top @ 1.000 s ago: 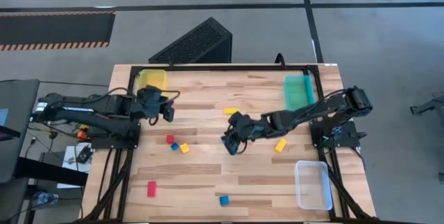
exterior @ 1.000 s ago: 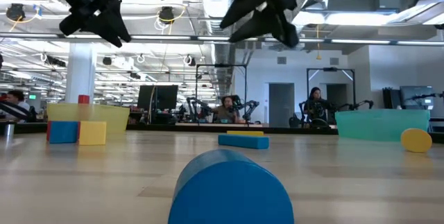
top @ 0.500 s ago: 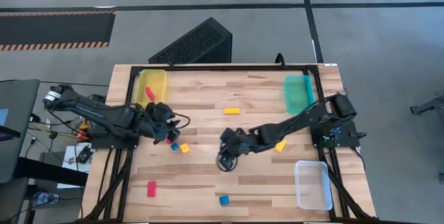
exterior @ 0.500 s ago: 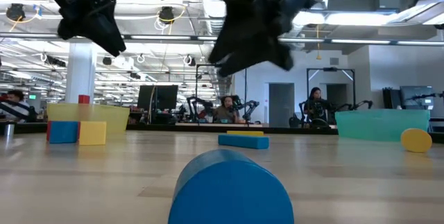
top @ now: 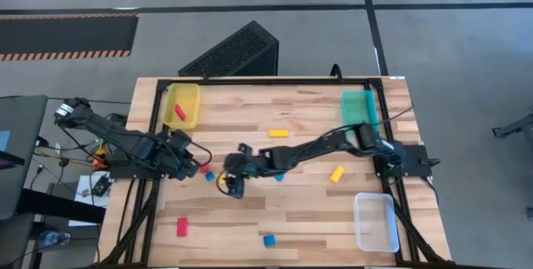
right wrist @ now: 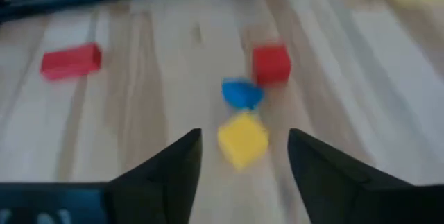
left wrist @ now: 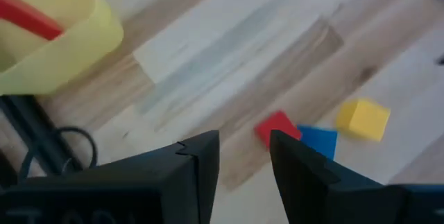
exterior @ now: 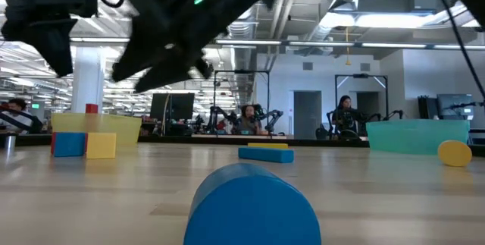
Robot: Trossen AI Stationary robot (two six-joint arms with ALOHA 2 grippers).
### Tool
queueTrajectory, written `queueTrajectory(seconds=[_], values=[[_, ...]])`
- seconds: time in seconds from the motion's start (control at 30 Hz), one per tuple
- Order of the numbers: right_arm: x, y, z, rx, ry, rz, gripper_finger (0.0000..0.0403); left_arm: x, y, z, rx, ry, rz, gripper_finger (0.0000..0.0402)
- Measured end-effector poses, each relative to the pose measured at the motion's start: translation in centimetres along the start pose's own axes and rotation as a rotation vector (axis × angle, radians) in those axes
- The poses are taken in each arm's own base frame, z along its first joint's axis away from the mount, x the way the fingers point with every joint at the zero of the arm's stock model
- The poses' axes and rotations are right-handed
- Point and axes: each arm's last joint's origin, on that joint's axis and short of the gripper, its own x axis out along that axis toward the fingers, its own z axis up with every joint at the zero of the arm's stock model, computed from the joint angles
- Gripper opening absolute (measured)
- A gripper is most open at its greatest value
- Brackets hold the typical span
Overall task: Sort & place blocks by color
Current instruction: Put the top red block into the yellow bin
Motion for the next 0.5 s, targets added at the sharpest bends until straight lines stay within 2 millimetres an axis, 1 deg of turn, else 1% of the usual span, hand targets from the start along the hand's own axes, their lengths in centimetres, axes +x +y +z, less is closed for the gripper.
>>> queueTrajectory(seconds=[0.1,0.27,0.4,0.5], values=[[2.5,-0.5,0.6,-0.091,-0.062,-0.002,0.0266,-0.1,0.0,-0.2,0.015,0.044,-0.005,0.0101],[6.4,-1.2,1.1,-0.162,-0.130,-0.014,0.0290,-0.9,0.1,0.1,0.011,0.072,-0.009,0.0096],[8.7,-1.7,1.0,-0.154,-0.153,-0.014,0.0299,-2.1,0.4,0.6,0.021,0.072,0.012,0.0096],[10.0,-2.2,0.8,-0.147,-0.160,-0.021,0.0307,-2.7,0.7,0.8,0.031,0.072,0.038,0.0096]])
